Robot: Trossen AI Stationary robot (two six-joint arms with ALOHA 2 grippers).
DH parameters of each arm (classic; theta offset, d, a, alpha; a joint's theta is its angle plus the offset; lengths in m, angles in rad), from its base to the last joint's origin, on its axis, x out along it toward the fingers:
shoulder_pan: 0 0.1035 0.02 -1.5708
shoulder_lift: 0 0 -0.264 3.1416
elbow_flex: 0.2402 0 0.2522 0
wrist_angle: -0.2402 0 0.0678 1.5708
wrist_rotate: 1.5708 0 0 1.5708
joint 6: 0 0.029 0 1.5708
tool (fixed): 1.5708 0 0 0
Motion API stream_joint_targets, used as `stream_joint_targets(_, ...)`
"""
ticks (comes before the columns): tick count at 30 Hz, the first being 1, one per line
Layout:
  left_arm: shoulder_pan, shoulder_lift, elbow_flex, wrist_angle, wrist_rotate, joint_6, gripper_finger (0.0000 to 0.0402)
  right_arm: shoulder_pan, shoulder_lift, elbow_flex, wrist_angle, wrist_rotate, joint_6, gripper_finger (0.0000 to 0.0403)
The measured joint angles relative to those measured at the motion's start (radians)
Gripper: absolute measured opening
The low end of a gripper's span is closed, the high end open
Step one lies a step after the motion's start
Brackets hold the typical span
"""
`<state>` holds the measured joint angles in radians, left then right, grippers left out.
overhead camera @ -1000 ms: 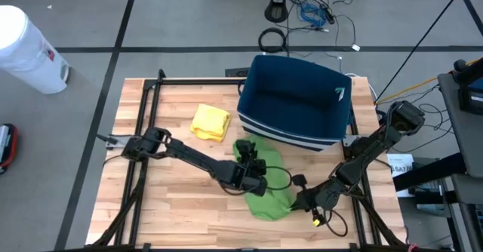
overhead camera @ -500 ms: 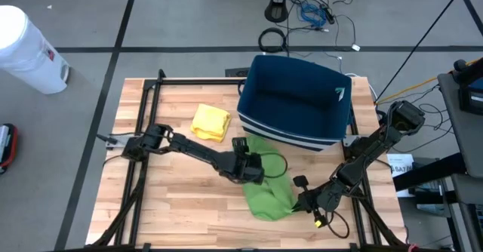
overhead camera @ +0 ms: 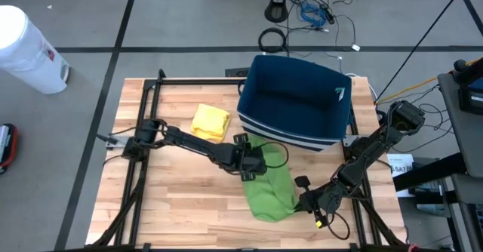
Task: Fold towel
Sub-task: Fold the green towel
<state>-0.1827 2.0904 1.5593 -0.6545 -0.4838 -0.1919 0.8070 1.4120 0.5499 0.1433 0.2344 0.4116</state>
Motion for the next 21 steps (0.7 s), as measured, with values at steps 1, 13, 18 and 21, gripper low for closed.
stream_joint_targets(1,-0.001,-0.013,0.000,0.003,0.032,0.008,0.0193,0.000,0.000,0.000,-0.001,0.000,0.000,0.0000)
stream_joint_targets(13,0.076,0.016,0.000,0.009,0.338,-0.016,0.0193,0.000,0.000,0.000,0.004,0.009,-0.013,0.0000)
stream_joint_targets(18,0.082,0.019,0.000,0.066,0.338,0.015,0.0189,0.000,0.000,0.000,0.004,0.009,-0.013,0.0000)
stream_joint_targets(21,0.080,0.019,0.000,0.098,0.360,0.041,0.0168,0.000,0.000,0.000,0.005,0.009,-0.019,0.0000)
